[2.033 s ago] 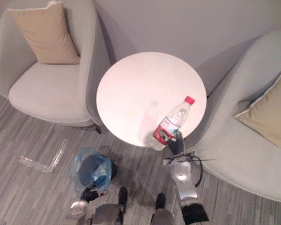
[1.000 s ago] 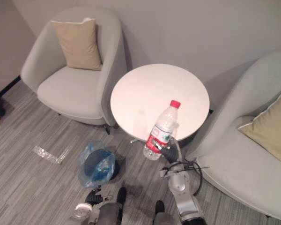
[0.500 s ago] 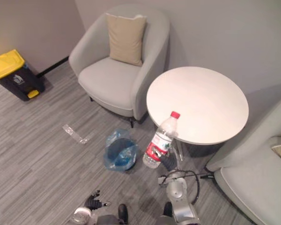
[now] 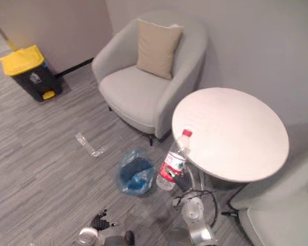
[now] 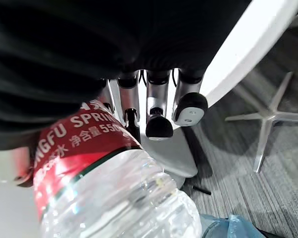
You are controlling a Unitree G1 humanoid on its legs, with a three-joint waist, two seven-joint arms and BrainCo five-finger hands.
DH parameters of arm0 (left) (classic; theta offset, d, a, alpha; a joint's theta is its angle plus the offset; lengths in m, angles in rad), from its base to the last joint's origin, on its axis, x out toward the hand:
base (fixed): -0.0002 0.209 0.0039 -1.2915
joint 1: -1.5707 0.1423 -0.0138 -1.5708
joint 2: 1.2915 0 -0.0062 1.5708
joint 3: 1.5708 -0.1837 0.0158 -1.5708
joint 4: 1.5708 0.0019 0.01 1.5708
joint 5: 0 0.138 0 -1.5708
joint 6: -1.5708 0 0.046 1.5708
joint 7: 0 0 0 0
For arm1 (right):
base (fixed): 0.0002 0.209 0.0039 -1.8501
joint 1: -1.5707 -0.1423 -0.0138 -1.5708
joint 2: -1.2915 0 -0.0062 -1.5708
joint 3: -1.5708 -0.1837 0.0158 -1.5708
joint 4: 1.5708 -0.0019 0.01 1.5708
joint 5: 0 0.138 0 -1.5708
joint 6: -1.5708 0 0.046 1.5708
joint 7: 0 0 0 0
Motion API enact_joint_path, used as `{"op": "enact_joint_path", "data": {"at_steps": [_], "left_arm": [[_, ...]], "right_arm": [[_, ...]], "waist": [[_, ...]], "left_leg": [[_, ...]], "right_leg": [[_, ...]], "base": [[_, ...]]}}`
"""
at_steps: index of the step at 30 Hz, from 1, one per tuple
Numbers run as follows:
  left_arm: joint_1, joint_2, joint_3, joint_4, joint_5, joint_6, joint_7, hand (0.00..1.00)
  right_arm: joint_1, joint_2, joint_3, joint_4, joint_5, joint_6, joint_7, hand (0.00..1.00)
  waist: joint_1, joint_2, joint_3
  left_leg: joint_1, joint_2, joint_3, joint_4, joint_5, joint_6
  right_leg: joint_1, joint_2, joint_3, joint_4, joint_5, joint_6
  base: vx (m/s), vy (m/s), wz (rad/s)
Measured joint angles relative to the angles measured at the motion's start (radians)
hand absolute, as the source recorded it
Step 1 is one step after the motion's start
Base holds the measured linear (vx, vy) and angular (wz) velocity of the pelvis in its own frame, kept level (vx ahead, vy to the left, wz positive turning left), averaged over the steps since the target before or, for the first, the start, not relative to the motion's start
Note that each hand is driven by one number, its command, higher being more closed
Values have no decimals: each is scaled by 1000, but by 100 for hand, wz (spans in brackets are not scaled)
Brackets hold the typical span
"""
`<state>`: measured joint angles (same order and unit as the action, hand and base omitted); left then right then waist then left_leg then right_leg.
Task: Gather rubbish on tea table into small bin, then transfer packed bag to large trash can.
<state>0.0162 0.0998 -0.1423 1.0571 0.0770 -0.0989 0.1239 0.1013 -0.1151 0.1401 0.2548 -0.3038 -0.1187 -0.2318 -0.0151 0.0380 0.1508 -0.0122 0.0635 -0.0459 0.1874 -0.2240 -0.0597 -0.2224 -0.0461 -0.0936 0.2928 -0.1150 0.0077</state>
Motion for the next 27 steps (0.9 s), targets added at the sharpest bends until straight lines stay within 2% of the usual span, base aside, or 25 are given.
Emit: {"op": "enact_joint_path", "data": {"at_steps": [1, 2, 3, 6, 9, 11, 12, 13, 14, 15, 16, 18, 19, 21, 24, 27], "left_arm": [[-2, -27, 4, 7, 1, 2, -2, 0], [4, -41, 12, 6, 2, -2, 0, 0], [6, -48, 18, 4, 2, -2, 0, 0], [6, -44, 30, 2, 12, -2, 1, 0], [4, -32, 36, -27, 20, -2, 2, 0], [4, -30, 36, -46, 20, -2, 4, 0], [5, -28, 36, -47, 20, -4, 6, 0], [5, -29, 35, -46, 19, -3, 7, 0], [5, -32, 35, -46, 19, -3, 6, 0], [5, -34, 35, -46, 20, -3, 7, 0], [5, -34, 35, -46, 19, -3, 7, 0], [3, -16, 24, -47, 17, -3, 6, 0], [-4, -10, 17, -49, 17, -3, 6, 0], [-4, -5, 4, -54, 17, -3, 8, 0], [-4, 3, 3, -55, 17, -4, 9, 0], [-32, 5, 4, -55, 14, -5, 20, 0]], "right_arm": [[0, -20, -4, 1, 1, 1, 1, 100], [-2, -32, -10, 1, 1, 1, 2, 100], [-2, -38, -16, -1, 1, 2, 4, 100], [7, -38, -34, -1, 1, 2, 8, 100], [7, -38, -45, 0, 10, 0, 4, 100], [6, -43, -43, 0, 23, 0, -1, 100], [7, -40, -38, -1, 30, 0, -3, 100], [3, -38, -37, -1, 30, 0, -5, 100], [0, -40, -37, -1, 30, 0, -6, 100], [-4, -43, -39, -1, 30, 1, -7, 100], [-6, -44, -40, 1, 29, 2, -11, 100], [-8, -36, -38, 1, 27, 1, -16, 100], [-10, -30, -33, 2, 21, 1, -16, 100], [-18, -33, -5, 12, -8, 1, -15, 100], [-68, -34, 61, 74, -20, 0, -15, 100], [-159, -56, 117, 142, -54, 1, -17, 100]], "waist": [[-2, 37, 1], [5, 46, 5], [5, 66, -1], [-3, 52, 8], [5, 20, 15], [21, 19, 21], [24, 9, 26], [24, 16, 23], [24, 19, 23], [23, 23, 26], [25, 31, 26], [23, 11, 34], [25, -1, 40], [28, -3, 41], [32, 3, 45], [35, 16, 80]], "left_leg": [[2, 22, -21, 0, -6, -17], [-2, 36, -21, -9, 0, -28], [-2, 49, -20, -22, 12, -44], [-10, 62, -11, -10, 38, -57], [-97, 59, 79, 192, 38, -58], [-150, 72, 134, 311, 44, -62], [-161, 74, 161, 340, 43, -58], [-160, 87, 192, 323, 28, -42], [-158, 94, 204, 282, 28, -41], [-154, 99, 203, 213, 45, -35], [-131, 97, 199, 138, 65, -44], [-91, 76, 202, 61, 67, -47], [-92, 67, 203, 58, 67, -46], [-91, 53, 205, 58, 69, -44], [-95, 48, 222, 51, 73, -37], [-170, 50, 224, 75, 80, -26]], "right_leg": [[21, 12, -33, 0, 16, 0], [22, 19, -44, 3, 14, -1], [26, 26, -59, -1, 14, -2], [69, 29, -95, -34, 10, -8], [140, 16, -105, -112, 8, -12], [177, 9, -114, -144, 9, -14], [197, -1, -118, -161, 11, -16], [199, -4, -119, -162, 11, -16], [199, -6, -119, -163, 11, -16], [199, -6, -120, -163, 12, -14], [200, -2, -116, -164, 15, 0], [205, -10, -110, -188, 26, 18], [204, -18, -110, -194, 32, 26], [206, -27, -105, -194, 36, 33], [183, -34, -86, -179, 35, 37], [75, -40, -81, -84, 20, 33]], "base": [[258, -146, 49], [289, -156, 38], [192, -117, 32], [139, -78, 57], [69, -36, 45], [40, 7, 19], [27, 48, 12], [12, 60, 9], [4, 93, 6], [-2, 133, 2], [2, 171, 4], [-11, 144, 11], [-47, 130, 9], [-61, 105, 0], [-87, 41, -12], [-161, -6, -4]]}}
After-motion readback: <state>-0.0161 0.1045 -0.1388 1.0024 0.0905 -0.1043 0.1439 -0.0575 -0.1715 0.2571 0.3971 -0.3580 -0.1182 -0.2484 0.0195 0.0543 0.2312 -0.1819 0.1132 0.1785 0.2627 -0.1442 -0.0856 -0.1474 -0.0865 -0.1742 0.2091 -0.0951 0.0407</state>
